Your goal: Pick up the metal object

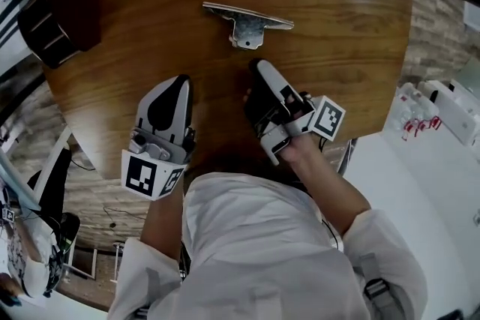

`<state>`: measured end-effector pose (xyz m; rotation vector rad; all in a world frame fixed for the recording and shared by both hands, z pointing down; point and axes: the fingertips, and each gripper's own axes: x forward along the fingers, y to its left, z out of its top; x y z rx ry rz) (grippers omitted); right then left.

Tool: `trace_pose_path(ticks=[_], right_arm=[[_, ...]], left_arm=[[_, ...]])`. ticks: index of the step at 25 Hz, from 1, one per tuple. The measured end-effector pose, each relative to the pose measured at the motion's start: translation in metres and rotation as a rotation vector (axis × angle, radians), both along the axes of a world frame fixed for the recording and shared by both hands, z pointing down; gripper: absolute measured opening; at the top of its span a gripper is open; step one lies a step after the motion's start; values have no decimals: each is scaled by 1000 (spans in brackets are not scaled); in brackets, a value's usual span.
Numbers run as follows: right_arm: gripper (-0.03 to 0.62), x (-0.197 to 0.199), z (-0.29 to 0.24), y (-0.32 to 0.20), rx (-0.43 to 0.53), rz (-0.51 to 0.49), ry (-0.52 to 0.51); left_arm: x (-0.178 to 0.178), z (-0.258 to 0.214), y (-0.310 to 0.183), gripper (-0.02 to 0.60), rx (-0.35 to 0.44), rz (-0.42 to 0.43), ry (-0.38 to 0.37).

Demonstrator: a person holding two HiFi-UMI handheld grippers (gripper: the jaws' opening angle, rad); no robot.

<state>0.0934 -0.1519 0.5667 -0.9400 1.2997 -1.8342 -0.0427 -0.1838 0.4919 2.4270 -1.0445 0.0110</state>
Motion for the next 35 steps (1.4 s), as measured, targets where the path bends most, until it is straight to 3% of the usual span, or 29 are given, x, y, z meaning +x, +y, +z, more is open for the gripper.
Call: trace_pose_path(ticks=[10, 18, 25, 35], right_arm=[[133, -6, 22, -24, -51, 34, -48], [132, -16, 28, -34, -74, 8, -51], [52, -15, 31, -42, -61, 9, -13], [30, -16, 27, -44, -29, -36, 15]], left_arm=[[10, 20, -2, 12, -4, 35, 76], [-4, 30, 4, 12, -15, -7, 87], [-7, 37, 5, 12, -8, -15, 93], [-3, 38, 4, 12, -4, -26, 101]])
